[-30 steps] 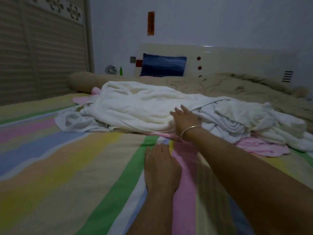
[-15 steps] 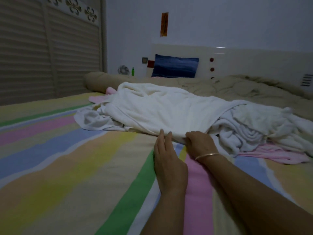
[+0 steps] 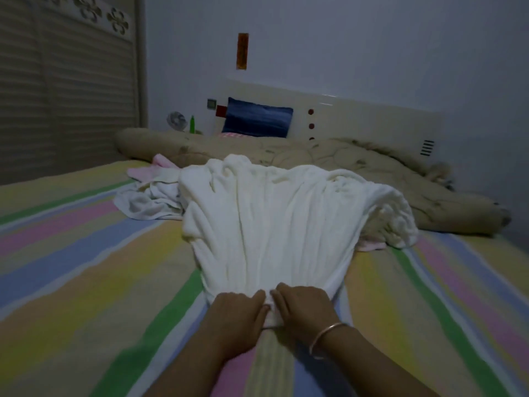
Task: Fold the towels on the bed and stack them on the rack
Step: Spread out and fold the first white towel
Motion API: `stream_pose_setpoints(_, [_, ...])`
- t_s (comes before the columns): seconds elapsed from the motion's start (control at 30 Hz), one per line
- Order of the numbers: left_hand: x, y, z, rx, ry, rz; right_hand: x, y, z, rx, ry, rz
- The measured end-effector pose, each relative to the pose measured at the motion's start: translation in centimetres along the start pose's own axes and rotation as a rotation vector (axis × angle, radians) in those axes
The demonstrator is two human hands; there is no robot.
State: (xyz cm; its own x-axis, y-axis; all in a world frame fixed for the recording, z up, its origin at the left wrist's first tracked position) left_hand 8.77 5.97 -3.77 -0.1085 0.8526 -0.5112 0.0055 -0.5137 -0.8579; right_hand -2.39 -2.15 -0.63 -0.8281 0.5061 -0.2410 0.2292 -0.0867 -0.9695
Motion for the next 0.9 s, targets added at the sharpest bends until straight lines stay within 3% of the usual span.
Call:
stream_pose_setpoints(0.17, [7.6,-6.2,2.1,-0.173,0.001,-0.075,7.5,-4.1,-4.4,-0.080,-0.132,-0.170])
stream_pose_setpoints(0.23, [9.4,-9.0,1.2,-0.197,-0.038,-0.046,8.7,-5.2,-3.6,0.128,-0.204,-0.108])
stream_pose_setpoints(0.3, [10.9,-11.9,0.3,-0.204,-0.049,-0.036,9.6,-6.2,-2.1,0.294,-0.161,-0.088])
stream_pose_setpoints(0.43, [12.7,-17.1,-0.3,-0.267,-0.049,-0.011,10.8,-9.8,-1.1,0.247,-0.035,0.162])
stream_pose_setpoints(0.53, [14.3,-19.4,0.3,-0.287,-0.062,-0.007,13.4,-12.6,-2.3,0.123,0.126,0.208])
stream_pose_setpoints(0.63, [16.1,-20.8,-0.1,-0.302,-0.073,-0.071,16.6,-13.5,-4.0,-0.056,0.213,-0.091])
stream_pose_setpoints(0.7, [17.7,-21.9,-0.6,-0.361,-0.119,-0.217,19.1,-13.9,-6.5,-0.306,0.228,-0.376])
stream_pose_setpoints(0.77, [19.1,-22.9,-0.8,-0.472,-0.157,-0.329,21.2,-13.8,-8.7,-0.382,0.241,-0.565])
stream_pose_setpoints(0.9, [20.7,-22.9,1.3,-0.504,-0.284,-0.502,24.0,-13.6,-9.7,-0.374,0.268,-0.529])
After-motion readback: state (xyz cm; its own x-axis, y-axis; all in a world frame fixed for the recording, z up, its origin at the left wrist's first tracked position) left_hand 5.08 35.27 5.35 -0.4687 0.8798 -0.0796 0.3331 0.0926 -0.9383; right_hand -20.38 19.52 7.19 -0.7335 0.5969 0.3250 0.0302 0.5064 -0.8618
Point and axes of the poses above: each hand's wrist, its own x-axis away from the middle knuckle, its own y-axis out of the palm, z = x × y, the point moved 4 cm from there along -x, towards the middle knuckle, and after that the axes turned 5 degrees about -x, right-handed, at the moved point
